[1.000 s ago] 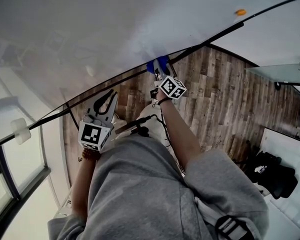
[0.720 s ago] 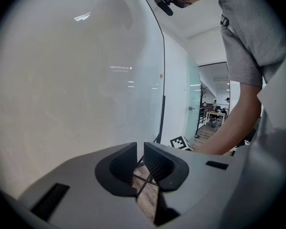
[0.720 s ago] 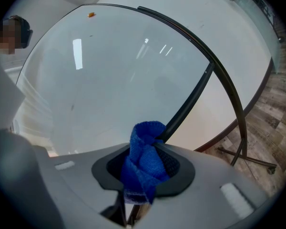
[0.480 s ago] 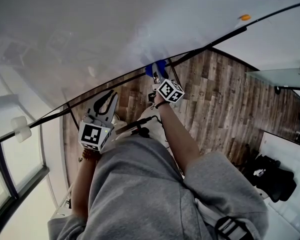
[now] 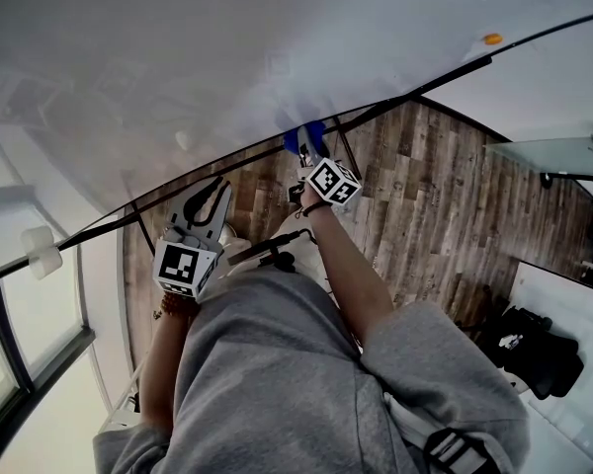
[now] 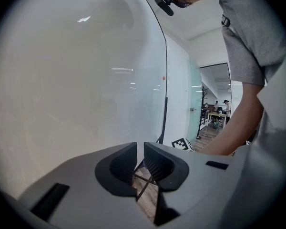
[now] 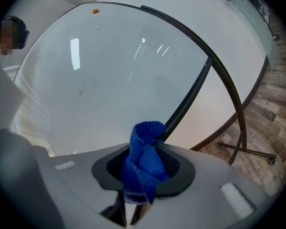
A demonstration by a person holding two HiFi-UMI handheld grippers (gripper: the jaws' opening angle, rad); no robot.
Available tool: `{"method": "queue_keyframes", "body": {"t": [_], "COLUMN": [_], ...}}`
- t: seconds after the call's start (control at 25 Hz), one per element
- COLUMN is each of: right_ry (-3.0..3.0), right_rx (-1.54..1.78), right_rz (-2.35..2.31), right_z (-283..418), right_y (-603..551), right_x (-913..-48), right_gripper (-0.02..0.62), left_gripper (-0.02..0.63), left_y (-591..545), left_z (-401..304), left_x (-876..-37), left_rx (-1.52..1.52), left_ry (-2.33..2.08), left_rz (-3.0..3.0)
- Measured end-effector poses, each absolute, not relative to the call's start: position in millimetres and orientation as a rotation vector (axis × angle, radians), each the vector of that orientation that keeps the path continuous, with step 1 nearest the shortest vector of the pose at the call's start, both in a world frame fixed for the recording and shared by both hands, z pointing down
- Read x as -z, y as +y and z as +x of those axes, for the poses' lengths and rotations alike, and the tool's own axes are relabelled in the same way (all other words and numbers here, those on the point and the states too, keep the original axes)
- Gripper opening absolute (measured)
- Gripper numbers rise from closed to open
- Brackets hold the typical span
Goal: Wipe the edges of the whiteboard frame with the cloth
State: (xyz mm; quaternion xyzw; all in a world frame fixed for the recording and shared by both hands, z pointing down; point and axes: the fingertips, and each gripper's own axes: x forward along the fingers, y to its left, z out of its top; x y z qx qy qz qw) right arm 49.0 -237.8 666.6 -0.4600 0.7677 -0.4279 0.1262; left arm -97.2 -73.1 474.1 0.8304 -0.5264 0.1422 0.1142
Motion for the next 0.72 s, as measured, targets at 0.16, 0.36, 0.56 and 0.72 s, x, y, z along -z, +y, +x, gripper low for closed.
{"method": "queue_keyframes", "body": {"t": [0.16, 0.36, 0.56, 0.72], "right_ry": [2.233, 2.193, 2.126, 2.066], "right_rx": [1.244, 1.243, 1.247, 1.248], "right_rz": [-1.36, -1.399, -1.451, -1.463], "right_z": [44, 42, 42, 39], "right_y": [-233, -233, -230, -230], "right_x": [-666, -666, -670, -669], "right_gripper": [0.106, 0.104, 0.104, 0.103], "left_gripper": [0.052, 0.052, 0.052, 0.052], "left_y": [-66, -64, -58, -54], "left_z": [-104, -114, -126, -136], "left_x": [-477, -474, -470, -470], "left_rx": [-0.421, -0.409, -0.407, -0.424], "left_ry": [-1.536, -1.541, -1.523, -1.511], "left_rz": [2.433, 2.431, 2.435, 2.44]}}
